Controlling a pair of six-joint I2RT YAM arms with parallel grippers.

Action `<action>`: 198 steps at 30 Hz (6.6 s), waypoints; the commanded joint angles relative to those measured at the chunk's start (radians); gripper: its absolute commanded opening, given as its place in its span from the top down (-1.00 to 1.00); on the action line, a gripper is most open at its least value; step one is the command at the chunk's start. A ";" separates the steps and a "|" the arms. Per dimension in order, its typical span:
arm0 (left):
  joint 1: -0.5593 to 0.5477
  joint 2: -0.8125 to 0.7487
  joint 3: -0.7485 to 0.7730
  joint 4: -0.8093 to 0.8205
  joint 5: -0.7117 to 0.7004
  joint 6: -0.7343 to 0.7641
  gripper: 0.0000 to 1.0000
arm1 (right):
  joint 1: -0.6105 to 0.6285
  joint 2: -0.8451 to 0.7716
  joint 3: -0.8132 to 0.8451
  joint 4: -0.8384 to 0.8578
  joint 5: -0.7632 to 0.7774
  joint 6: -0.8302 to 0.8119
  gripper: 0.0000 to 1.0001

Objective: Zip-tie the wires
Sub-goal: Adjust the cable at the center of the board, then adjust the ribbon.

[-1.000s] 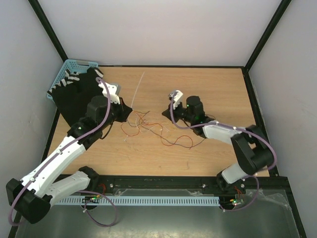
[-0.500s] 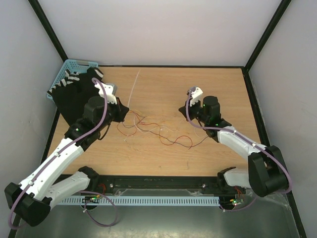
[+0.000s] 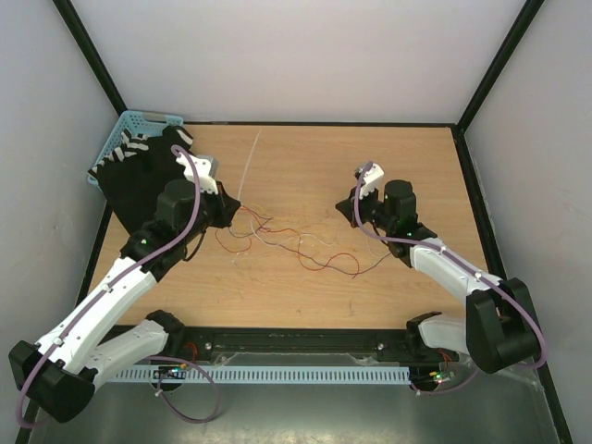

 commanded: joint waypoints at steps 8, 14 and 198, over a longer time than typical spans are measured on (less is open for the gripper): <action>0.011 0.000 0.007 0.010 0.002 0.006 1.00 | -0.022 0.002 0.038 -0.052 0.020 0.037 0.84; 0.010 0.010 0.011 0.021 0.010 -0.017 1.00 | -0.021 -0.061 0.050 -0.060 -0.091 0.050 -0.09; -0.071 0.089 -0.047 0.205 0.198 -0.029 1.00 | 0.438 0.200 0.374 0.090 0.287 0.743 0.33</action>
